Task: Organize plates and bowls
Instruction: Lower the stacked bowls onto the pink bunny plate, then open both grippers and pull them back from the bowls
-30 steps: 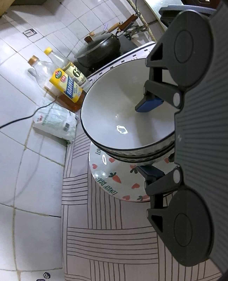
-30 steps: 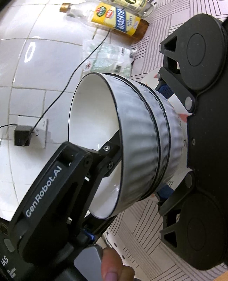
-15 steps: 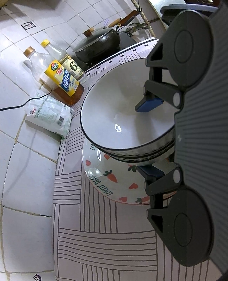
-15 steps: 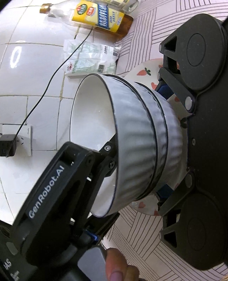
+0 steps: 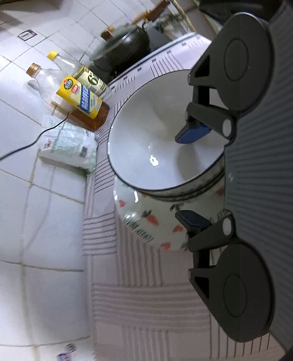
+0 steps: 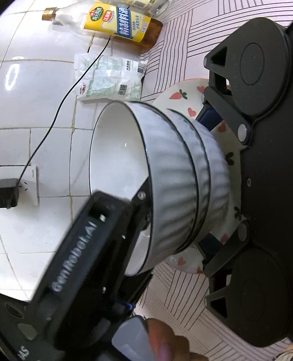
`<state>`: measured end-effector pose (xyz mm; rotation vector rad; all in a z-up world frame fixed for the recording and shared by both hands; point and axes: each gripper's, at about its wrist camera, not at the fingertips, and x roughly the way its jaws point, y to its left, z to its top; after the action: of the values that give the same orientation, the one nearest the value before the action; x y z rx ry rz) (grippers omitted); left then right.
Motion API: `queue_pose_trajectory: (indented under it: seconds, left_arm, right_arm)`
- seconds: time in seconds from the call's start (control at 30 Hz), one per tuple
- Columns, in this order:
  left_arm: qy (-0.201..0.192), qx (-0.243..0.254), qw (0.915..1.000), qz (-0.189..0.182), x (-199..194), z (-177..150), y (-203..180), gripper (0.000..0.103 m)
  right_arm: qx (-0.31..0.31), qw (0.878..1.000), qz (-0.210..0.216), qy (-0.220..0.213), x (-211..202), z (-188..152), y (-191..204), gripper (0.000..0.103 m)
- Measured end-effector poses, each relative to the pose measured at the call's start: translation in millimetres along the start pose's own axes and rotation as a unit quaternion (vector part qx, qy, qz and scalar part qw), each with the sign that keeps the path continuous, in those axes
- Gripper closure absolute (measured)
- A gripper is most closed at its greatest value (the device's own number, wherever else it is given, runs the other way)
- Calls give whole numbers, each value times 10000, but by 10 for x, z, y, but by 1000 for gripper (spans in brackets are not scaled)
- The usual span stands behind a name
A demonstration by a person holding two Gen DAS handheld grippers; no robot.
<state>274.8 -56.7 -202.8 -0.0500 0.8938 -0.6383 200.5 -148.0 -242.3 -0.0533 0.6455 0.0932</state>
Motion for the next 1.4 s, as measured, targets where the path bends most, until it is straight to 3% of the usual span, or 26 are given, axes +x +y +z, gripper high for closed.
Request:
queue_pose_trajectory:
  seconds: [0.33, 0.77, 0.9, 0.97, 1.13, 1.23, 1.4]
  left_arm:
    - [-97, 172, 9974, 689, -473, -27, -89, 36]
    - [-646, -79, 9946, 812, -1314, -284, -328, 34]
    - [-445, -258, 9949, 867, -1460, -316, -466, 34]
    - [-430, -182, 9931, 1080, -1545, -351, -568, 34]
    - [-452, -366, 9930, 1024, -1744, -457, -666, 34]
    - [-525, -359, 9904, 1229, -1840, -535, -737, 28]
    - [-554, -465, 9905, 1171, -1966, -638, -810, 21]
  right_arm:
    - [157, 9999, -31, -54, -496, -1, 42, 7]
    - [453, 9973, -482, -308, -1224, 88, -66, 7]
    - [676, 9962, -413, -350, -1453, 206, -118, 7]
    - [683, 9957, -516, -344, -1548, 281, -105, 7]
    - [548, 9957, -659, -346, -1787, 387, -44, 6]
    - [418, 9958, -701, -407, -1933, 418, -20, 6]
    - [460, 9948, -780, -470, -2168, 476, -49, 6]
